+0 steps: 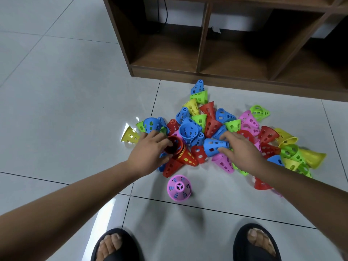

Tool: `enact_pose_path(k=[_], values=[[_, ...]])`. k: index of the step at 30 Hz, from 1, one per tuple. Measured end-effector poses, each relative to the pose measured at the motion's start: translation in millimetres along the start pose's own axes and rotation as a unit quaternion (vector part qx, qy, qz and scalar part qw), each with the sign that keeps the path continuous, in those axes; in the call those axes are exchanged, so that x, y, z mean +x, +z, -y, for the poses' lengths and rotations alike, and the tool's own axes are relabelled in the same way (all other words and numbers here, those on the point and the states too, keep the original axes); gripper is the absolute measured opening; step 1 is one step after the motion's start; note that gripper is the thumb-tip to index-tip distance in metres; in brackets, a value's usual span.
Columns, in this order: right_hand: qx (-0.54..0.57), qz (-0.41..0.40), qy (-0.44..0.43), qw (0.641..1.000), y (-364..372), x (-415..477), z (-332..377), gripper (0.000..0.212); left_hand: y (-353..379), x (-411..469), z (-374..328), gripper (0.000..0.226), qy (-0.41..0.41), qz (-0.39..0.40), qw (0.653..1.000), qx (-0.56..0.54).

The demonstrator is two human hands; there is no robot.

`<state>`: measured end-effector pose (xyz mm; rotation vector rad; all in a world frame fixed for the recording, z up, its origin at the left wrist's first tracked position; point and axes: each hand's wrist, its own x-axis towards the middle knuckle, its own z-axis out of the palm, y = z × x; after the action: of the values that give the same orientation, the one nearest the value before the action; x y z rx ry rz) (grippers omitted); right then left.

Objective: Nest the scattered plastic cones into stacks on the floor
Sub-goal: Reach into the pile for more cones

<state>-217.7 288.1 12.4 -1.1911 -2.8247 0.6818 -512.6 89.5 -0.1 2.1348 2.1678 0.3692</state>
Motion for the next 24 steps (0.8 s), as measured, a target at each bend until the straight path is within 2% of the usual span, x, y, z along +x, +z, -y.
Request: enact_pose_path(k=[5,9,12,16,19,22,24], values=[[0.093,-0.051,0.000,0.994,-17.1,-18.7,22.9,0.020,6.9,-0.7,2.1,0.024,0.018,0.025,0.999,0.018],[0.177,-0.082,0.003,0.981,-37.9,-40.2,54.1,0.017,7.6,-1.6,6.6,0.012,0.046,0.003,0.998,0.035],[0.212,-0.088,-0.017,0.973,-55.9,-58.2,75.6,0.018,0.3,-1.3,8.9,0.015,0.031,-0.025,0.999,-0.001],[0.196,-0.057,-0.068,0.977,-69.9,-82.6,99.5,0.020,-16.1,-5.4,2.9,0.020,-0.039,-0.056,0.992,-0.108],[0.175,-0.011,-0.123,0.977,-68.4,-95.3,111.5,0.022,-36.3,-14.5,-9.5,0.015,-0.137,-0.079,0.963,-0.219],[0.149,0.004,-0.162,0.975,-57.8,-100.5,117.2,0.025,-56.5,-22.6,-23.7,0.005,-0.227,-0.076,0.914,-0.328],[0.130,0.006,-0.182,0.975,-48.2,-100.5,120.7,0.025,-66.3,-27.3,-32.1,0.006,-0.254,-0.073,0.882,-0.390]])
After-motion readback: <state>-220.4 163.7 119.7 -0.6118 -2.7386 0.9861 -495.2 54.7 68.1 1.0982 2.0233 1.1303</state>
